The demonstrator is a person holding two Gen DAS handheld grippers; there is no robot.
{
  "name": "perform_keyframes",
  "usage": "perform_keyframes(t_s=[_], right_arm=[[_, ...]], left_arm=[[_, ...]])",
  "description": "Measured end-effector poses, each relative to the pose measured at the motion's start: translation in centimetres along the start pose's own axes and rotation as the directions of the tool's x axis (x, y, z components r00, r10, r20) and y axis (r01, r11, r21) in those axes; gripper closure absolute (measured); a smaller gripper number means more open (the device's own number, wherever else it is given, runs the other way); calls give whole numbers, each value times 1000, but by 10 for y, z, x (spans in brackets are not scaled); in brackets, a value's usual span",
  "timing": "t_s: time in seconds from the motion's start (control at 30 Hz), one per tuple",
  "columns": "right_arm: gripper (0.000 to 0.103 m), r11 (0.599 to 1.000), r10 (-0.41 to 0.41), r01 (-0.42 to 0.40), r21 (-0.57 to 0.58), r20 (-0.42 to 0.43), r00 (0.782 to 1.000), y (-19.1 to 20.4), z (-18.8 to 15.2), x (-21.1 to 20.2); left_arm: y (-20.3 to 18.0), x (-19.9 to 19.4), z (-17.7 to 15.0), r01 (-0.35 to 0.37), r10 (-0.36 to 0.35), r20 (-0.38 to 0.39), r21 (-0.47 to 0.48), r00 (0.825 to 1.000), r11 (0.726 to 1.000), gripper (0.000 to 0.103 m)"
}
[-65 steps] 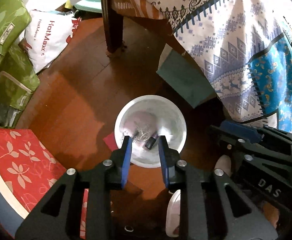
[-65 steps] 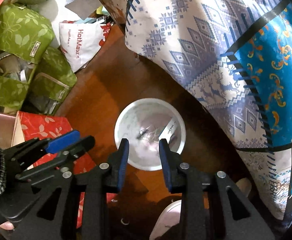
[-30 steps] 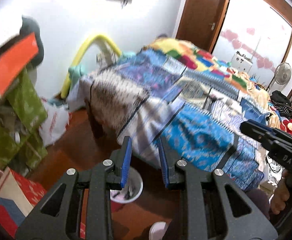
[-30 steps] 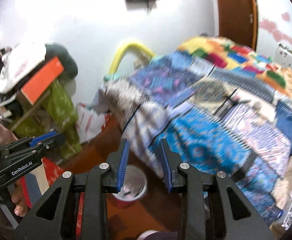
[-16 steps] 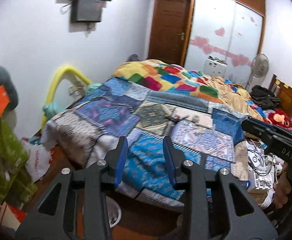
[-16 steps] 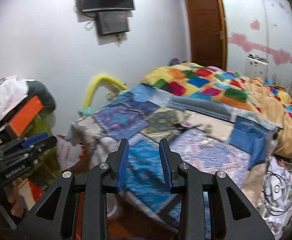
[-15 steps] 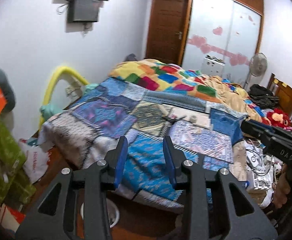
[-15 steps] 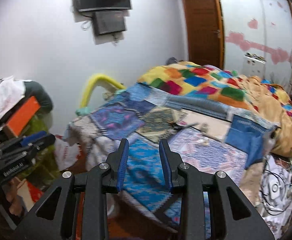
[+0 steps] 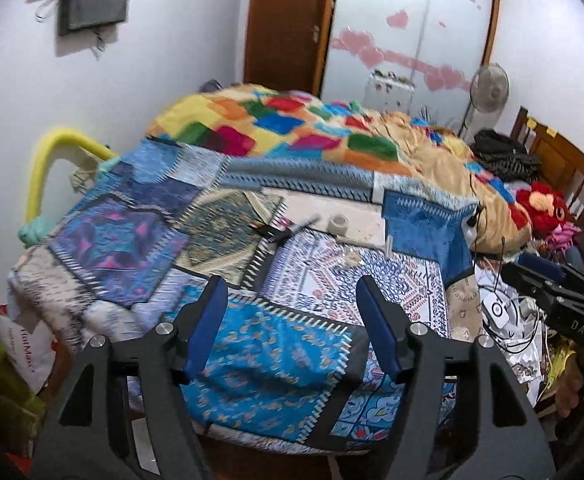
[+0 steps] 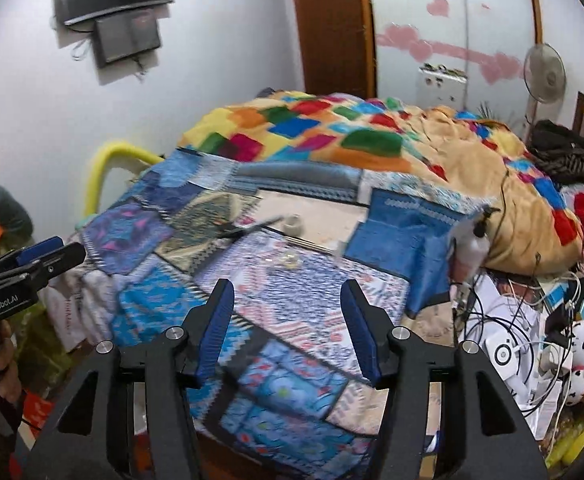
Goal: Collect trash
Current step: 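Raise both open tools from the bin back over the bed, then grasp the white razor with the right gripper while the left gripper grasps the clear plastic bag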
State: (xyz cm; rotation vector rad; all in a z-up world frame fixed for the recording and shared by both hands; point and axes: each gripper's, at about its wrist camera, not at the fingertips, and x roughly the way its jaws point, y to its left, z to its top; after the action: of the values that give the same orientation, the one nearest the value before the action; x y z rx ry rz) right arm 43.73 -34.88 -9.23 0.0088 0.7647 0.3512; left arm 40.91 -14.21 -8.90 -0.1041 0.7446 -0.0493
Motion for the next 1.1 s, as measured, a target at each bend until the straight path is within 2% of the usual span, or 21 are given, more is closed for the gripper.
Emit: perform_keyframes(t_s=[0.17, 0.43, 0.67, 0.8, 0.87, 0.93, 0.97, 1.1], right_arm=[[51, 1000, -1, 2, 27, -37, 999, -23, 3, 36], [51, 998, -11, 19, 64, -110, 994, -52, 13, 125], [52, 989, 39, -12, 145, -184, 982, -65, 14, 199], [66, 987, 50, -17, 162, -201, 978, -67, 13, 222], [69, 988, 46, -14, 155, -200, 979, -66, 13, 228], [77, 991, 19, 6, 134, -185, 983, -64, 14, 230], [85, 991, 19, 4, 131, -180, 983, -64, 14, 230], [91, 991, 6, 12, 136, -134, 991, -69, 14, 221]], left_arm=[[-12, 61, 4, 32, -31, -69, 15, 997, 999, 37], [-14, 138, 6, 50, -48, -111, 19, 993, 999, 37], [-15, 193, 3, 67, -62, -150, 30, 987, 997, 37], [-21, 211, 3, 97, -90, -162, 39, 983, 994, 37], [-25, 218, 4, 104, -94, -164, 53, 982, 993, 37], [-29, 225, 5, 118, -106, -165, 60, 980, 991, 37], [-31, 228, 5, 122, -110, -167, 62, 980, 991, 37], [-40, 243, 7, 135, -121, -181, 65, 976, 989, 37]])
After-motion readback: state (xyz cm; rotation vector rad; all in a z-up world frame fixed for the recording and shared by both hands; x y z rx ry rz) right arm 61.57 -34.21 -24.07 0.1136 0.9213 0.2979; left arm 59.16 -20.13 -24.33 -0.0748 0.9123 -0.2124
